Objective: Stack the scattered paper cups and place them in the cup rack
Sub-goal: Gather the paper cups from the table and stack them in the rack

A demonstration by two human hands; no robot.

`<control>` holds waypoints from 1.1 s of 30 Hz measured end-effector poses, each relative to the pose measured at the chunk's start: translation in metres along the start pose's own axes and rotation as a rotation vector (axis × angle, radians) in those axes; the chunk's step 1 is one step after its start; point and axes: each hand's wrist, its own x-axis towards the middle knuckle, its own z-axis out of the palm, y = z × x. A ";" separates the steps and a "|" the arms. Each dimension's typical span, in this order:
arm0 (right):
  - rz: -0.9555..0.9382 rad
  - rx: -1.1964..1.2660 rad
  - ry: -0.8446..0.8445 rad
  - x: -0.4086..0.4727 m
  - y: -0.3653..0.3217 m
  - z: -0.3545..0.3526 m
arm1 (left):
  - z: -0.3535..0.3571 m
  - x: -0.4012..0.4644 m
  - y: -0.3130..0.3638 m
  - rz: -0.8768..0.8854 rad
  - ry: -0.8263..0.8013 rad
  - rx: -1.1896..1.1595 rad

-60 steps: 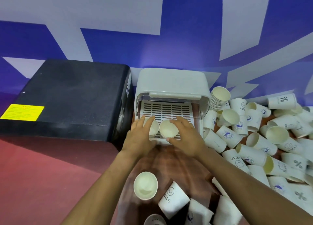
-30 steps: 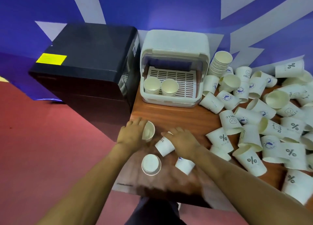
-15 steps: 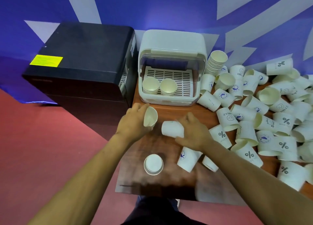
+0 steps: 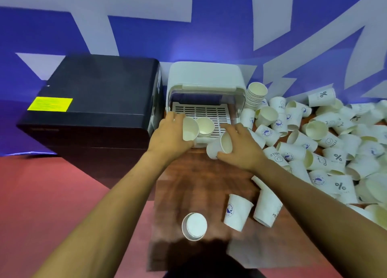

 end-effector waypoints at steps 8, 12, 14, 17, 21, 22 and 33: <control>-0.031 0.112 0.147 0.038 -0.003 -0.019 | -0.012 0.032 0.003 -0.038 0.053 0.038; -0.102 0.084 0.194 0.057 -0.001 -0.024 | -0.009 0.047 0.005 -0.084 0.074 0.046; -0.116 0.108 0.170 0.067 -0.001 -0.022 | -0.005 0.054 0.005 -0.105 0.073 0.039; -0.140 0.098 0.136 0.083 0.001 -0.014 | 0.001 0.062 0.004 -0.114 0.060 0.032; -0.143 0.111 0.077 0.103 0.005 -0.002 | 0.012 0.072 0.000 -0.139 0.027 0.052; -0.142 0.110 0.056 0.107 0.006 0.002 | 0.016 0.074 -0.001 -0.144 0.021 0.054; -0.146 -0.002 -0.069 0.123 0.016 0.033 | 0.055 0.089 -0.020 -0.235 -0.106 0.117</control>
